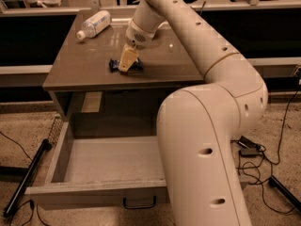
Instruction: Place rxbar blueberry into top drawer
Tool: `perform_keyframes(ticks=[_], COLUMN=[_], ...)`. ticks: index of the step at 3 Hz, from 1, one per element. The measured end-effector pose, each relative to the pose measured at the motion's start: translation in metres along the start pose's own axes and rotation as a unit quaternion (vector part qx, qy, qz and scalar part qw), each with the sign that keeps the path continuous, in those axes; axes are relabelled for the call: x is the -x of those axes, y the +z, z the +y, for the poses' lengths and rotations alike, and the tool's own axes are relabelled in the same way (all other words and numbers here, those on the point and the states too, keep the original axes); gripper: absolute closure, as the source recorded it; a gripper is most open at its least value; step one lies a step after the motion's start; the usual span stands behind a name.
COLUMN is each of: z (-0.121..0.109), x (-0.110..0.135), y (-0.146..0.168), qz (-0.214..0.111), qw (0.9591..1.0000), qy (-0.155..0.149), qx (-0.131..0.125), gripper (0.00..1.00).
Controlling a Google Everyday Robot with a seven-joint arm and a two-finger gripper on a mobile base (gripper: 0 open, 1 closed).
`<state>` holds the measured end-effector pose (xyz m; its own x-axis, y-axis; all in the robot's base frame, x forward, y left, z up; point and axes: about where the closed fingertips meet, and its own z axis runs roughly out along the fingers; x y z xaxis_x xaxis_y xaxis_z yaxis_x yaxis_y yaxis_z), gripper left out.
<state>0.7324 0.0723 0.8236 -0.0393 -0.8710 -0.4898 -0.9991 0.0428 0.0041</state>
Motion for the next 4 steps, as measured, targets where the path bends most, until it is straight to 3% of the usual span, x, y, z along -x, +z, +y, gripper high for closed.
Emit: perform_keyframes(ticks=[1,2,3,4], z=[0.021,0.065,0.122,0.186], x=[-0.010,0.002,0.017,-0.050], y=[-0.051,-0.131,-0.182,-0.162], qz=[-0.029,-0.099,-0.158,-0.156], qw=[0.9987,0.9883,0.9728,0.9762], qy=[-0.002,-0.013,-0.030,-0.018], qx=[-0.041,-0.116,-0.167,-0.149], gripper=[1.00,1.00,1.00,1.00])
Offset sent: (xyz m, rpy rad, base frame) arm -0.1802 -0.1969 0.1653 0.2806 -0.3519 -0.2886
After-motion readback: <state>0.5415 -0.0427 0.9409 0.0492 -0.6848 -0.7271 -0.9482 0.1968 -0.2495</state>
